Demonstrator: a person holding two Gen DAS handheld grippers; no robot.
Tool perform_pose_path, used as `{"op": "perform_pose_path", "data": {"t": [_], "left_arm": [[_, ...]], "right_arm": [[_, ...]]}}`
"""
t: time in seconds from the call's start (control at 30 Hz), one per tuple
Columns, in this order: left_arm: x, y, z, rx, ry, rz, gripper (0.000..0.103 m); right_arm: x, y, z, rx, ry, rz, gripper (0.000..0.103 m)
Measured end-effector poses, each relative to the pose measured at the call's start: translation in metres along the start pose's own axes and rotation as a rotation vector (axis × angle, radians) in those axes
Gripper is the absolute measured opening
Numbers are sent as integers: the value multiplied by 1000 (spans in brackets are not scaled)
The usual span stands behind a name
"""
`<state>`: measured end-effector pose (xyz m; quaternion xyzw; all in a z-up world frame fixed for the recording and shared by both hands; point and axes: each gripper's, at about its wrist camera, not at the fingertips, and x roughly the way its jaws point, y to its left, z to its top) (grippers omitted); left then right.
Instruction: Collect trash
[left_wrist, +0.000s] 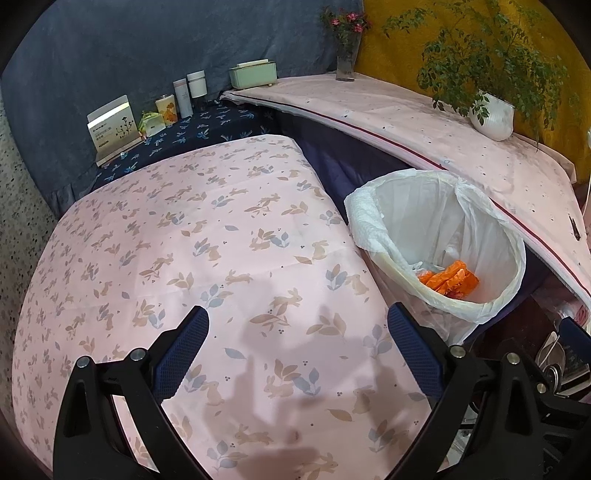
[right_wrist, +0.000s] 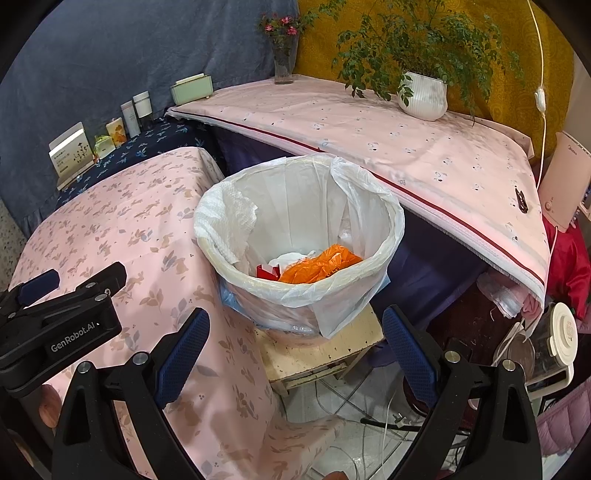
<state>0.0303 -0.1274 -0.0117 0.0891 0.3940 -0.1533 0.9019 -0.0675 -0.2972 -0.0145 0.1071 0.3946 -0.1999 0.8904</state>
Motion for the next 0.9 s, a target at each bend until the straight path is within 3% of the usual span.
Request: {"op": "perform_pose_path", "data": {"t": [0.9], "left_arm": [[4, 4, -5, -2, 16, -7, 93]], "right_arm": [[-1, 0, -1, 13, -11, -4, 91]]}}
